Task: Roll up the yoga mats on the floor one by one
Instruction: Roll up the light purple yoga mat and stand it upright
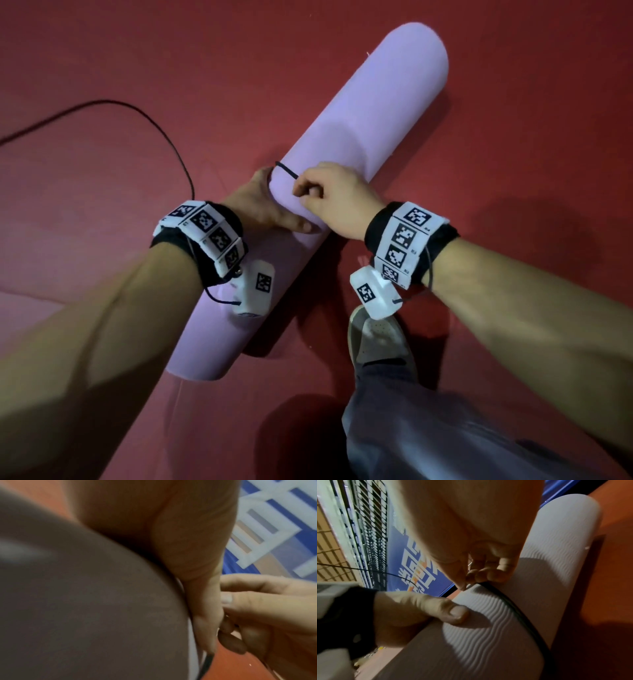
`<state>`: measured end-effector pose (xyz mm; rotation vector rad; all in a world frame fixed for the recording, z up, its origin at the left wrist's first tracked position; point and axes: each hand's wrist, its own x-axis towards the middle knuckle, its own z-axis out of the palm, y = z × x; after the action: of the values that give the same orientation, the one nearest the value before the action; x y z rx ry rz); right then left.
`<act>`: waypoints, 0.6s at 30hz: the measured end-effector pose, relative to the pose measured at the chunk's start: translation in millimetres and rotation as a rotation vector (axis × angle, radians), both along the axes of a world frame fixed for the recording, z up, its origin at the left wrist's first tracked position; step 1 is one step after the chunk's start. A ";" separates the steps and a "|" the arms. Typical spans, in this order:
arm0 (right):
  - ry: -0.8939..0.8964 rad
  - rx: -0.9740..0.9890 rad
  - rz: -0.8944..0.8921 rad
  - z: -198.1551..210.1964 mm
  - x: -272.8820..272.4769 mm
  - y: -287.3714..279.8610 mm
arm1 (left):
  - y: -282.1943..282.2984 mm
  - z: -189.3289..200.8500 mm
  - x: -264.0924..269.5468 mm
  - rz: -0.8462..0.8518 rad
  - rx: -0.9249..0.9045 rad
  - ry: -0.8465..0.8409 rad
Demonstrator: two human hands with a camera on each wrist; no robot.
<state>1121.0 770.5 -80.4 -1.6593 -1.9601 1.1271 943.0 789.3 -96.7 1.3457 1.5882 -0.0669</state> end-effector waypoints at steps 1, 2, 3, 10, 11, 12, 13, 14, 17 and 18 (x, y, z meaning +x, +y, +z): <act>0.050 -0.027 -0.039 -3.4 1.7 -0.8 | -2.2 -0.5 -0.2 0.024 -0.002 -0.007; 0.113 -0.065 -0.116 -6.1 4.8 -1.5 | -5.6 1.9 2.3 0.052 0.003 -0.011; 0.159 -0.101 -0.213 -7.9 8.7 -1.5 | -8.5 3.2 5.1 0.077 0.016 0.000; 0.234 -0.278 -0.502 33.4 50.3 -4.0 | -32.3 62.9 23.5 0.128 0.073 0.117; 0.243 -0.296 -0.518 48.4 54.2 -3.6 | -33.6 81.8 23.3 0.132 0.075 0.132; 0.253 -0.304 -0.548 65.6 58.8 -2.3 | -33.5 104.2 23.2 0.139 0.079 0.139; 0.263 -0.313 -0.587 86.2 62.4 -1.1 | -32.7 127.2 22.6 0.152 0.084 0.134; 0.282 -0.320 -0.629 109.1 64.9 0.1 | -31.4 152.6 22.2 0.164 0.088 0.123; 0.358 -0.347 -0.701 194.4 63.1 11.0 | -25.0 241.2 20.4 0.226 0.141 0.064; 0.376 -0.349 -0.710 228.0 60.8 18.5 | -21.2 275.6 20.5 0.243 0.165 0.046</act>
<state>1181.8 789.0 147.6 -1.8999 -0.8587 1.3797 963.5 768.1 178.9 1.2727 1.8172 0.1863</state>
